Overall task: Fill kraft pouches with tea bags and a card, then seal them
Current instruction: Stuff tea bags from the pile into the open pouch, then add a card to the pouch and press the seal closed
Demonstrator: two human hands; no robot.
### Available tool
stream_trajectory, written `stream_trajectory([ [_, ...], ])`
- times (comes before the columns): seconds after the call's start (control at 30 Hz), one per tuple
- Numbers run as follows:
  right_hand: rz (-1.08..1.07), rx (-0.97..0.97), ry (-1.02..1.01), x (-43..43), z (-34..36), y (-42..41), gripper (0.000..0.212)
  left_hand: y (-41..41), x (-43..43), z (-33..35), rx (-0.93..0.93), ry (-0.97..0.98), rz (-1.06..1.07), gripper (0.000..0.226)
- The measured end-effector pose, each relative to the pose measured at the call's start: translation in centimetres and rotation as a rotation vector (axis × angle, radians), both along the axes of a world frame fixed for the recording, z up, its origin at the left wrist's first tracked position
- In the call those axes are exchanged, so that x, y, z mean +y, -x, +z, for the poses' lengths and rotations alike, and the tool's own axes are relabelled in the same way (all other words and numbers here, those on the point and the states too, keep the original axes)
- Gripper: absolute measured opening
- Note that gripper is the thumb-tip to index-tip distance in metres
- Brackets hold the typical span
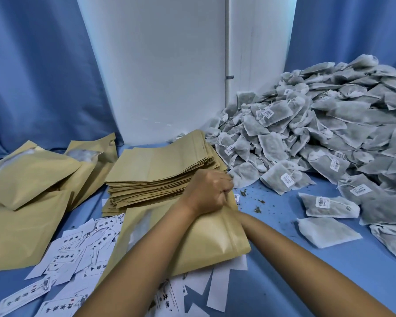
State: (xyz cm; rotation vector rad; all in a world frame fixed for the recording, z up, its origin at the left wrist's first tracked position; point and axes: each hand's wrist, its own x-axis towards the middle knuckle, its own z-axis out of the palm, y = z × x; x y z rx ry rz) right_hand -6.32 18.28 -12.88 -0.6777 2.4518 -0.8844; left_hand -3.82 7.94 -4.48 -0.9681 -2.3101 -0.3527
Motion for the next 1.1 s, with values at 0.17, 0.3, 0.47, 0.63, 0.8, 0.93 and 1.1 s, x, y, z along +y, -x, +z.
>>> stream_trajectory([
  [0.17,-0.284,-0.14,0.989,3.1,2.4,4.3,0.011,-0.3,-4.0,1.4,0.008,-0.08,0.043,0.017],
  [0.3,-0.237,0.136,0.285,3.1,-1.6,6.7,0.04,-0.6,-3.2,0.1,-0.006,-0.011,0.036,0.016],
  [0.47,-0.086,0.714,-0.092,1.7,-2.9,5.8,0.013,-0.1,-2.1,-1.2,0.001,0.016,0.035,0.016],
  [0.63,-0.049,0.867,-0.269,2.5,-3.3,6.2,0.017,0.0,-2.2,-1.1,-0.023,0.006,0.063,0.015],
  [0.8,-0.064,0.689,-0.144,4.1,-3.1,6.1,0.02,0.2,-2.4,-1.2,-0.021,-0.032,0.084,0.015],
  [0.93,-0.142,0.806,-0.123,4.7,-3.9,5.1,0.021,0.2,-2.2,-1.4,-0.04,-0.045,0.104,0.013],
  [1.1,-0.638,0.389,0.81,5.1,-2.2,4.4,0.021,0.5,-2.2,-1.6,-0.05,-0.11,0.116,0.016],
])
